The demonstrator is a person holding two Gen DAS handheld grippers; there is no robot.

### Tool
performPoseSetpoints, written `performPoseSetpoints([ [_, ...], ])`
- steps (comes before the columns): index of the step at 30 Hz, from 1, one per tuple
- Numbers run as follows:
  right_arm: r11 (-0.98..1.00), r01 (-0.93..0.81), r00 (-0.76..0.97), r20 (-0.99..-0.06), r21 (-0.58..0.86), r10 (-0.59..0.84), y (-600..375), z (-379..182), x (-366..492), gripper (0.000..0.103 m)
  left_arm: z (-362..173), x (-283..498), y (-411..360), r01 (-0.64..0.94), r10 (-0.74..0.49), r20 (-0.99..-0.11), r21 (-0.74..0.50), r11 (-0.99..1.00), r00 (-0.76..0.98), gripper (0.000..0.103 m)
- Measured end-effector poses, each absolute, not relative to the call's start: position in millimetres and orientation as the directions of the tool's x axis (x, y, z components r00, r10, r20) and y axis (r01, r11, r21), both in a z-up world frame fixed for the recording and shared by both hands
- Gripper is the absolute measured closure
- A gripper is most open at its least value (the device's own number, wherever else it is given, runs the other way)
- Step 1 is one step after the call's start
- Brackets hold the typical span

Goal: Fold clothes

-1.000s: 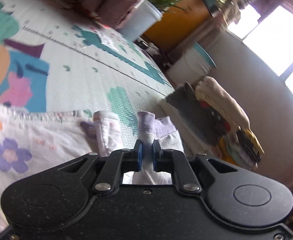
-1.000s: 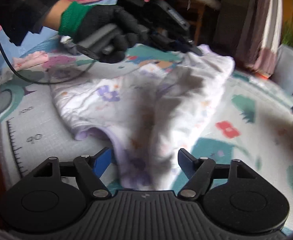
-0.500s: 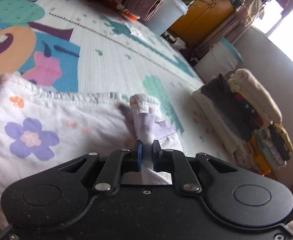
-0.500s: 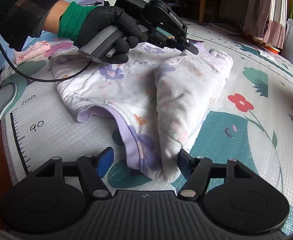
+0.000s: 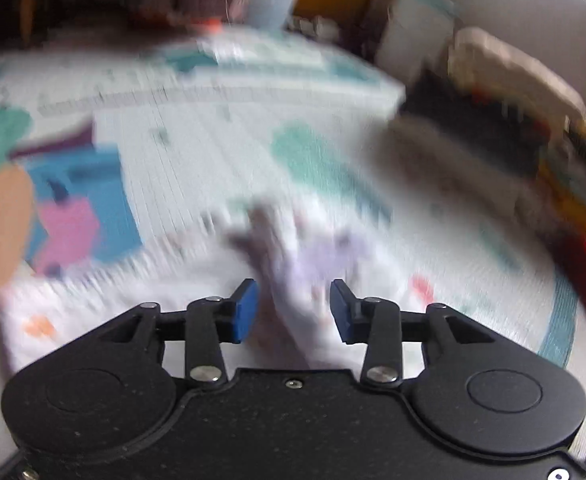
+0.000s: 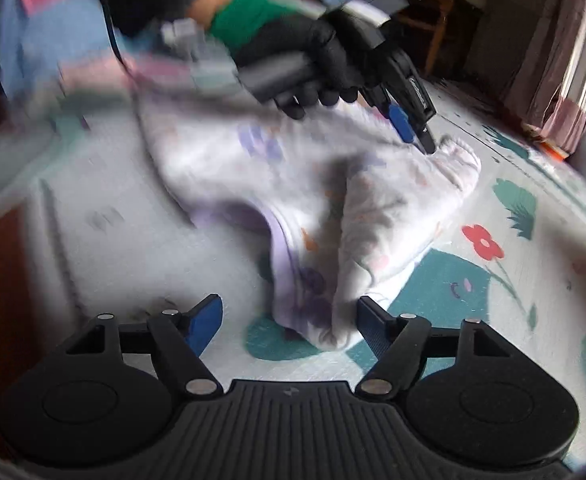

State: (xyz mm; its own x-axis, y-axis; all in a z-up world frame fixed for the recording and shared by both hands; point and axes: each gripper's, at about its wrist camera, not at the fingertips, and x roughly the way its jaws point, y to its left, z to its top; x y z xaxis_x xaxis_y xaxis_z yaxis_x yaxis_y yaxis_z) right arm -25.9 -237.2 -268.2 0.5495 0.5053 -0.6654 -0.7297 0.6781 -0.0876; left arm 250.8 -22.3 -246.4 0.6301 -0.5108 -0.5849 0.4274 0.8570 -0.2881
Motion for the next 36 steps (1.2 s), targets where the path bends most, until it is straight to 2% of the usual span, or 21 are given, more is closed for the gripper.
performPoseSetpoints([
  [1, 0.678, -0.730, 0.555, -0.656, -0.089, 0.511, -244, -262, -29, 0.033, -234, 248, -19, 0.438, -0.526, -0.550, -0.296, 0.849, 0.649, 0.064],
  [2, 0.682, -0.725, 0.569, -0.645, -0.098, 0.511, -249, -257, -30, 0.041, -225, 244, -19, 0.471, -0.562, -0.519, -0.310, 0.826, 0.644, 0.064],
  [4, 0.715, -0.694, 0.602, -0.614, -0.084, 0.511, -256, -249, -22, 0.050, -214, 239, -28, 0.547, -0.633, -0.480, -0.326, 0.771, 0.607, 0.064],
  [7, 0.782, -0.623, 0.643, -0.571, -0.003, 0.511, -254, -248, 11, 0.059, -222, 236, -65, 0.654, -0.661, -0.549, -0.250, 0.714, 0.512, 0.064],
  [11, 0.818, -0.569, 0.672, -0.527, 0.082, 0.521, -245, -250, 51, 0.059, -246, 235, -98, 0.723, -0.611, -0.661, -0.148, 0.675, 0.435, 0.064],
  [13, 0.825, -0.549, 0.636, -0.573, 0.137, 0.518, -241, -262, 68, 0.059, -260, 239, -104, 0.736, -0.571, -0.703, -0.101, 0.669, 0.423, 0.063],
  [15, 0.831, -0.532, 0.610, -0.608, 0.161, 0.508, -239, -280, 73, 0.058, -280, 240, -111, 0.757, -0.480, -0.767, 0.012, 0.653, 0.426, 0.061],
  [17, 0.834, -0.529, 0.604, -0.621, 0.155, 0.499, -239, -296, 71, 0.058, -286, 239, -110, 0.776, -0.486, -0.759, 0.040, 0.630, 0.434, 0.059],
  [23, 0.836, -0.543, 0.635, -0.614, 0.076, 0.469, -225, -280, 58, 0.053, -260, 256, -117, 0.846, -0.413, -0.851, 0.064, 0.530, 0.323, 0.058],
  [26, 0.797, -0.604, 0.623, -0.604, 0.032, 0.497, -220, -261, 47, 0.054, -224, 268, -96, 0.891, -0.359, -0.874, 0.157, 0.427, 0.326, 0.055],
  [31, 0.607, -0.793, 0.448, -0.716, -0.043, 0.536, -211, -221, 36, 0.053, -203, 292, -31, 0.887, -0.152, -0.925, 0.274, 0.371, 0.349, 0.051],
  [33, 0.493, -0.868, 0.345, -0.784, -0.057, 0.517, -203, -201, 39, 0.052, -205, 298, -1, 0.852, -0.124, -0.916, 0.295, 0.432, 0.381, 0.050],
  [36, 0.321, -0.946, 0.198, -0.872, -0.051, 0.447, -184, -165, 47, 0.040, -225, 322, 42, 0.740, -0.122, -0.931, 0.189, 0.645, 0.344, 0.049],
])
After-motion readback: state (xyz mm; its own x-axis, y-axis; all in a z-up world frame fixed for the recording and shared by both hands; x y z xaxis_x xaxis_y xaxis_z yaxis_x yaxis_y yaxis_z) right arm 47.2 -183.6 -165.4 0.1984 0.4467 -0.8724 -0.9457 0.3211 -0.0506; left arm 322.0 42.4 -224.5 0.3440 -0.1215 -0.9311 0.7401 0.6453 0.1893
